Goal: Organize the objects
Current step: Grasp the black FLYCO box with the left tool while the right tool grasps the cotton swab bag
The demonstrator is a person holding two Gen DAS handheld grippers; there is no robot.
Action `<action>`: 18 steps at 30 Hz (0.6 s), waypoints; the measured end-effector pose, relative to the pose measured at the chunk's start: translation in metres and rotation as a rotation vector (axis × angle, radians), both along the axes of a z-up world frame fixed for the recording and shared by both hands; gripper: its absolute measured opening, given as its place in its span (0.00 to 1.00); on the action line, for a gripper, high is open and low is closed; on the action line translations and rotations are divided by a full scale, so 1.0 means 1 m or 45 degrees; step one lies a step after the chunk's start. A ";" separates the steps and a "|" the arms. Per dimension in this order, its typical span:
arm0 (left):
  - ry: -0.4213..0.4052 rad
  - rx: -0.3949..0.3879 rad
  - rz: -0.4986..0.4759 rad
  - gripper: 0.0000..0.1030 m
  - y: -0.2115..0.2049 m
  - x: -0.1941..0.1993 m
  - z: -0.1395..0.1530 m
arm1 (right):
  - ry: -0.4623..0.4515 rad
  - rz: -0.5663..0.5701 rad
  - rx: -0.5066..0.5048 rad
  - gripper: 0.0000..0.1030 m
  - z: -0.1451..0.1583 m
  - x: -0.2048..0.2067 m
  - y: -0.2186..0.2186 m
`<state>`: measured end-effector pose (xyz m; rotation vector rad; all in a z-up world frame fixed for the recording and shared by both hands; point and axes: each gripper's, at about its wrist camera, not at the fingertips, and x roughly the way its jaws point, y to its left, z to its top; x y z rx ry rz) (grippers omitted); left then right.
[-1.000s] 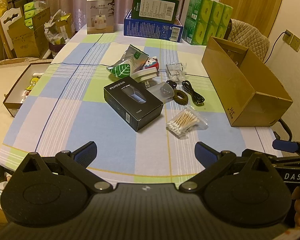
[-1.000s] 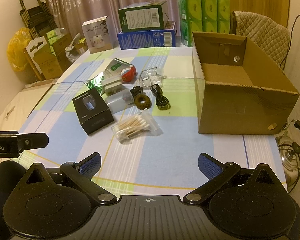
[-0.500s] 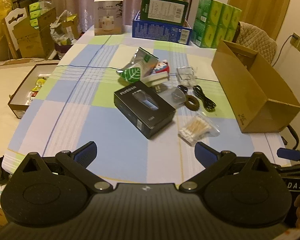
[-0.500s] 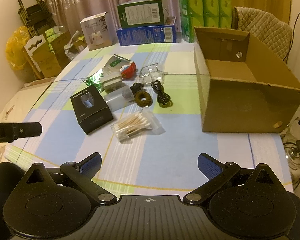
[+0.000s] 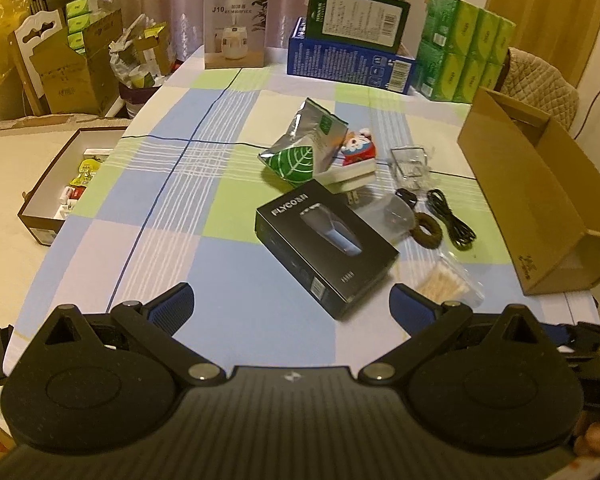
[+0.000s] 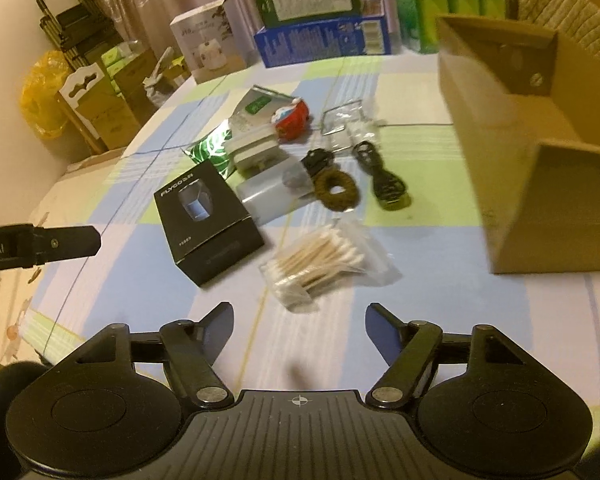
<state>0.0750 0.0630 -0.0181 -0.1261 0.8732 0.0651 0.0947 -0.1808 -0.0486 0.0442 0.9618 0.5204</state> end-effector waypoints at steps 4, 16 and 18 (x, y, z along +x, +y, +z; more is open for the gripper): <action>0.014 -0.035 -0.006 0.99 0.007 0.017 -0.007 | 0.050 -0.049 0.035 0.68 -0.021 0.020 0.010; 0.051 -0.055 -0.011 0.99 0.013 0.053 -0.027 | 0.003 -0.123 0.001 0.68 -0.049 0.055 0.037; 0.062 -0.060 -0.009 0.99 0.013 0.056 -0.031 | -0.029 -0.097 -0.052 0.63 -0.049 0.056 0.042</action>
